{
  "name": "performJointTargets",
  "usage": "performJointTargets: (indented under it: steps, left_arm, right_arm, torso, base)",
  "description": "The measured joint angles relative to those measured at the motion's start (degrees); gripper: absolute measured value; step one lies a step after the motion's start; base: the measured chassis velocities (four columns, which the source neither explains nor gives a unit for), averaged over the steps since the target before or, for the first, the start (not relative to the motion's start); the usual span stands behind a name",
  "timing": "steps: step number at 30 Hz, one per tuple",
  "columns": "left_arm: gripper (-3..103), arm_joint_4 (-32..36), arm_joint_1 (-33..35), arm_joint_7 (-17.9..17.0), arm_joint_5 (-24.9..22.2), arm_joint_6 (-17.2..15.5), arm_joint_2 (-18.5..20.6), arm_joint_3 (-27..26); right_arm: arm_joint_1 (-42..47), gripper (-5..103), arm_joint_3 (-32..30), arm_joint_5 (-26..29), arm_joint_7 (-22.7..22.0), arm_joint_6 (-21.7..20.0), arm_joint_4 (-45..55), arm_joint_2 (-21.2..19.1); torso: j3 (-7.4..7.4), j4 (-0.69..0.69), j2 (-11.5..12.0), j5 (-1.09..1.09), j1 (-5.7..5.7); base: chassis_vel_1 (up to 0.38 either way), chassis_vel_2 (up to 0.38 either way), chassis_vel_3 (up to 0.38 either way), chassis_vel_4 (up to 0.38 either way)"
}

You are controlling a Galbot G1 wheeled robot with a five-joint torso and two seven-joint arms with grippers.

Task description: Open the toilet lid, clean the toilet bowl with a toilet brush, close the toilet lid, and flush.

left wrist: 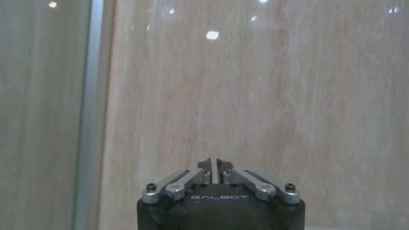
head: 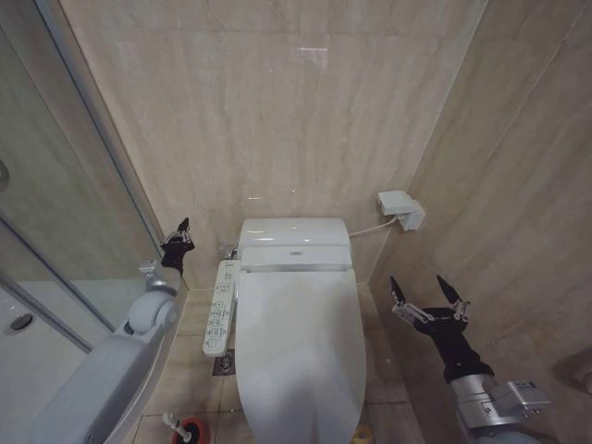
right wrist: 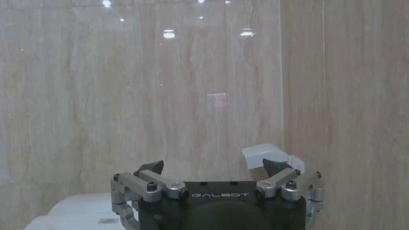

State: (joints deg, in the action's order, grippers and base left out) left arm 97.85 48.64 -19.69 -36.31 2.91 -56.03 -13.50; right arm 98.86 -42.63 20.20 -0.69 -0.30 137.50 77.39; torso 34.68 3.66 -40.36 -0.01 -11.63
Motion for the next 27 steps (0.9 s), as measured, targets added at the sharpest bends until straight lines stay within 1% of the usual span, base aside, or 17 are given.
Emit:
performJointTargets:
  steps: [1,2,3,6,8,10,11,12,14,16,17,18,20,23,24,25,27]
  left_arm:
    - [0,2.53,1.67,-1.30,0.30,-1.96,0.07,-0.84]
    - [17,5.84,4.06,-2.58,0.91,-4.17,0.21,-2.03]
    - [17,5.84,4.06,-2.58,0.91,-4.17,0.21,-2.03]
    - [17,13.13,11.20,-3.60,3.56,-7.25,0.23,-5.78]
    - [17,14.73,13.46,-3.46,4.25,-7.38,0.18,-6.95]
    - [17,17.87,18.85,-2.66,5.61,-7.65,-0.04,-9.63]
    - [44,20.19,22.95,-1.76,7.03,-7.75,-0.45,-12.27]
    - [44,22.22,26.59,-0.76,8.23,-7.54,-0.85,-14.67]
    - [44,23.90,29.44,0.04,9.02,-7.22,-1.20,-16.52]
    - [44,28.16,35.05,1.22,9.97,-7.02,-2.16,-20.49]
    - [44,28.16,35.05,1.22,9.97,-7.02,-2.16,-20.49]
    - [71,30.20,37.88,1.99,10.43,-6.96,-2.76,-22.23]
    - [71,33.48,43.11,4.27,12.15,-6.31,-4.39,-25.14]
    - [71,34.75,44.90,5.32,12.79,-5.98,-5.10,-26.15]
    - [71,37.23,48.38,6.99,13.74,-5.38,-6.55,-27.46]
    - [97,38.33,49.49,7.52,14.19,-5.00,-7.53,-27.88]
    - [97,39.04,50.21,7.83,14.51,-4.78,-8.38,-28.06]
  right_arm:
    - [0.00,100,0.00,0.00,0.00,0.00,0.00,0.00]
    - [0.00,100,0.00,0.00,0.00,0.00,0.00,0.00]
    - [0.00,100,0.00,0.00,0.00,0.00,0.00,0.00]
    - [0.01,100,0.00,0.00,0.00,0.00,0.00,0.00]
    - [0.00,100,0.00,0.00,-0.01,0.00,0.00,0.00]
    - [0.00,100,0.00,0.00,0.00,0.00,0.00,0.00]
    - [0.00,100,0.00,0.00,-0.01,0.00,0.00,0.01]
    - [0.00,100,0.00,0.00,0.00,0.00,0.00,0.00]
    - [0.00,100,0.00,0.00,0.00,0.00,0.00,0.00]
    - [0.00,100,0.00,0.00,0.00,0.00,0.00,0.00]
    - [0.00,100,0.00,0.00,0.00,0.00,0.00,0.00]
    - [0.00,100,0.00,0.00,-0.01,0.00,0.00,0.00]
    - [0.00,100,0.00,0.00,-0.02,0.00,0.00,0.01]
    - [0.01,100,0.00,0.00,0.00,0.00,0.00,0.00]
    - [0.00,100,0.00,0.00,0.00,0.00,0.00,0.00]
    - [0.01,100,0.00,0.00,0.00,0.00,0.00,0.01]
    - [0.00,100,0.00,0.00,-0.01,0.00,0.00,0.00]
  torso:
    - [0.00,0.01,0.00,-0.02,0.00]
    - [-0.01,-0.01,0.00,0.02,0.00]
    - [-0.01,-0.01,0.00,0.02,0.00]
    - [0.00,0.02,-0.01,0.00,0.00]
    - [-0.01,0.02,-0.01,0.02,0.00]
    - [0.00,0.00,-0.01,0.02,0.00]
    - [0.00,0.00,-0.01,-0.01,0.00]
    - [0.00,-0.01,-0.01,0.02,0.01]
    - [0.00,-0.03,-0.01,0.02,0.01]
    - [-0.01,0.01,-0.01,0.01,0.01]
    - [-0.01,0.01,-0.01,0.01,0.01]
    - [0.00,0.01,-0.01,0.03,0.01]
    - [0.00,0.01,-0.01,0.02,0.01]
    - [0.00,0.00,-0.01,0.01,0.01]
    - [-0.01,-0.02,-0.01,0.03,0.01]
    - [0.00,0.03,-0.01,0.02,0.01]
    - [0.00,0.01,-0.01,0.01,0.01]
  base:
    - [0.000,0.000,0.000,0.000]
    - [0.000,0.000,0.000,0.000]
    - [0.000,0.000,0.000,0.000]
    - [0.000,0.000,0.000,0.000]
    - [0.000,0.000,0.000,0.000]
    - [0.000,0.000,0.000,0.000]
    - [0.000,0.000,0.000,0.000]
    - [0.000,0.000,0.000,0.000]
    - [0.000,0.000,0.000,0.000]
    - [0.000,0.000,0.000,0.000]
    - [0.000,0.000,0.000,0.000]
    - [0.000,0.000,0.000,0.000]
    - [0.000,0.000,0.000,0.000]
    - [0.000,0.000,0.000,0.000]
    - [0.000,0.000,0.000,0.000]
    - [0.000,0.000,0.000,0.000]
    - [0.000,0.000,0.000,0.000]
